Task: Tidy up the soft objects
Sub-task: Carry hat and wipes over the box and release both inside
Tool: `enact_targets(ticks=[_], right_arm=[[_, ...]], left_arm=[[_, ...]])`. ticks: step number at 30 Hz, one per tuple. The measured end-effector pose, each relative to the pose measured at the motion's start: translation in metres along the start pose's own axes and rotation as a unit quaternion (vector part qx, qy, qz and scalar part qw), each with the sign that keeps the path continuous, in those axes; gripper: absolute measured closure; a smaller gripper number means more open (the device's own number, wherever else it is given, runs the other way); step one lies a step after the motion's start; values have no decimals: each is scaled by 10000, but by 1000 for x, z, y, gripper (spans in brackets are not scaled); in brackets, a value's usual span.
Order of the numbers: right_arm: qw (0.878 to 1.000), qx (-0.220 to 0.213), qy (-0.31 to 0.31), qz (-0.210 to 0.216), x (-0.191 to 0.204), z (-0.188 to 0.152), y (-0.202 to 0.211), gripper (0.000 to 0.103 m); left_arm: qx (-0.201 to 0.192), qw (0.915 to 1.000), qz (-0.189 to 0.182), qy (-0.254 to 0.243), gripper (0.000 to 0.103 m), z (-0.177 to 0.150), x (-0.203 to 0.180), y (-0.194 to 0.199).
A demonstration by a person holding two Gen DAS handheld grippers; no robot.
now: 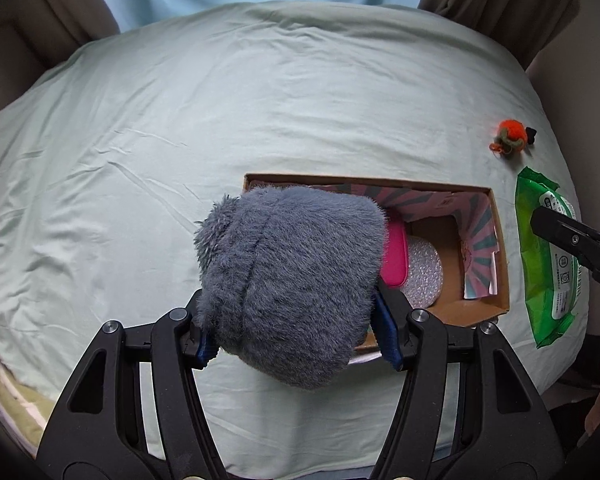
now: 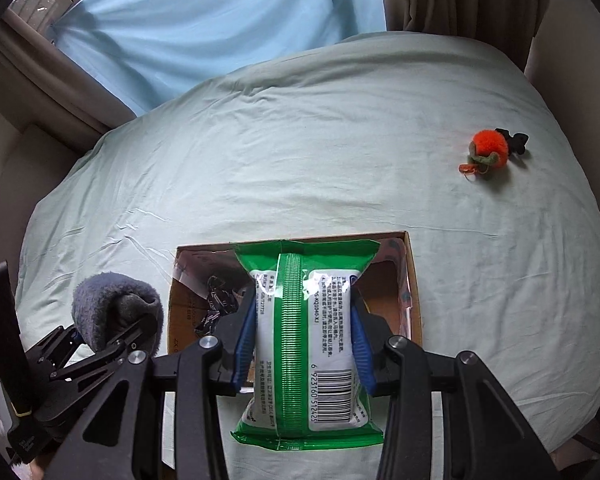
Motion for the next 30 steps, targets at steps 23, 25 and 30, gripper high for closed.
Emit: enact_targets(ticks=[23,25,30], right_arm=[[9905,1149,-476,-580,-35,-1,-120,0],[9912,1119,-379,-605,-35,-1,-121,0],[9933,971,-321,-545,-34,-4,-119,0]], left_arm=[[576,9943,-128,-887,0,20,-20,-76],[603,9945,-126,-846,0,18,-17,-77],[616,9951,-132,-765,0,16,-14,-75]])
Point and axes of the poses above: each gripper's, at about its wrist camera, not at the fingertips, and y roughly against the way its jaws point, x to its left, z to its top, the point moved 9 cm from there along -y, roughly the way its jaws point, and after that the axes turned 9 degrees about -y, right-handed, at the moved point
